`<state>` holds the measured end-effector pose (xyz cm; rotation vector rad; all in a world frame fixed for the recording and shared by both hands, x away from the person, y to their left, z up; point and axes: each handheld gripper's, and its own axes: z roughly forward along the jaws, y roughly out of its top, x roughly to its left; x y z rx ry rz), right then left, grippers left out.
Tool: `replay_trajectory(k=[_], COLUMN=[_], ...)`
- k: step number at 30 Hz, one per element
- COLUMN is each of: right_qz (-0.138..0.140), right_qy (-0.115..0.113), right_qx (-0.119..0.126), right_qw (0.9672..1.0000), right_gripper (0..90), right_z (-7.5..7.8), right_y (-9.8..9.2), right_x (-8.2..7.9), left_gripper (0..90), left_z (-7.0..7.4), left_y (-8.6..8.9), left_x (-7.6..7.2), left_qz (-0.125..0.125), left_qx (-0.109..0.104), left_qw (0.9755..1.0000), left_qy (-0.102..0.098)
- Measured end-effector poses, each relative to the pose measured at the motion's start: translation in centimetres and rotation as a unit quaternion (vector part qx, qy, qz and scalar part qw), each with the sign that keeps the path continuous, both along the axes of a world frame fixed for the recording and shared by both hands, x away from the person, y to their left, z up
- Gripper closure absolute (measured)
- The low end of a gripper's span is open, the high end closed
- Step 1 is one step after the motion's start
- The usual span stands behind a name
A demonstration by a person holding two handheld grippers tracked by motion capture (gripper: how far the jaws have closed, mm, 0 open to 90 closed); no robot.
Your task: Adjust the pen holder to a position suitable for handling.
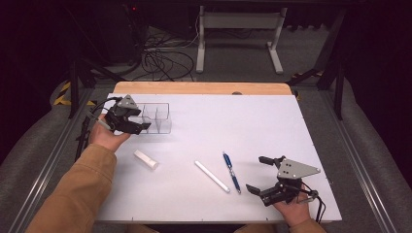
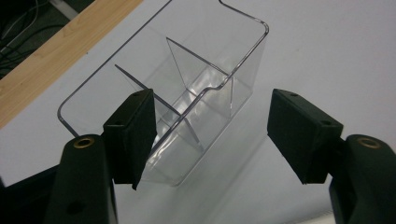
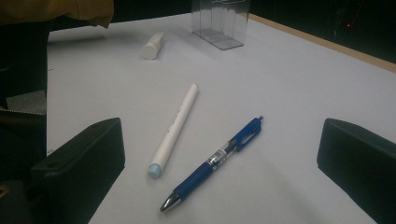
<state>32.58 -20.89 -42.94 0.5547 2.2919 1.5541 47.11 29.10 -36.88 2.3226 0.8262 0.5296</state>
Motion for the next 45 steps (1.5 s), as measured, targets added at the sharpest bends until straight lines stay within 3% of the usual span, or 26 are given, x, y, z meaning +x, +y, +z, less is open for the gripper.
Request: replay_trajectory(k=[7, 12, 17, 21, 25, 30, 33, 37, 45], right_qz=[0.002, 0.004, 0.004, 0.003, 0.004, 0.007, 0.008, 0.009, 0.011], right_qy=[0.001, 0.003, 0.003, 0.007, 0.008, 0.010, 0.010, 0.012, 0.017], right_qx=[-0.001, -0.002, -0.002, -0.004, -0.002, -0.003, -0.002, -0.001, 0.003], right_qw=[1.0000, 1.0000, 1.0000, 1.0000, 1.0000, 0.9999, 0.9999, 0.9999, 0.9998], right_gripper=[1.4, 1.5, 1.6, 1.6, 1.7, 1.7, 1.7, 1.7, 1.7], right_z=[-0.05, -0.09, -0.11, -0.19, -0.20, -0.26, -0.26, -0.29, -0.34], right_y=[-0.03, -0.01, -0.01, -0.02, -0.01, 0.09, 0.10, 0.06, 0.09], right_x=[0.03, 0.05, 0.04, 0.09, 0.12, 0.16, 0.17, 0.18, 0.23], left_gripper=[41.0, 46.0, 50.2, 59.9, 65.8, 68.2, 69.5, 70.2, 73.2], left_z=[-0.36, 0.01, 0.15, 0.29, 0.45, 0.53, 0.56, 0.41, 0.58], left_y=[-0.21, -0.34, -0.18, 0.36, 0.28, -0.31, -0.26, -0.24, -0.25], left_x=[0.62, 0.89, 0.86, 0.80, 0.63, 0.43, 0.50, 0.42, 0.41], left_qz=[0.005, 0.003, 0.002, -0.001, -0.024, -0.036, -0.045, -0.064, -0.083], left_qx=[0.015, 0.036, 0.040, 0.039, 0.078, 0.121, 0.128, 0.151, 0.167], left_qw=[0.9999, 0.9992, 0.9990, 0.9988, 0.9959, 0.9915, 0.9902, 0.9865, 0.9824], left_qy=[0.003, 0.018, 0.022, 0.028, 0.039, 0.032, 0.031, 0.006, 0.008])
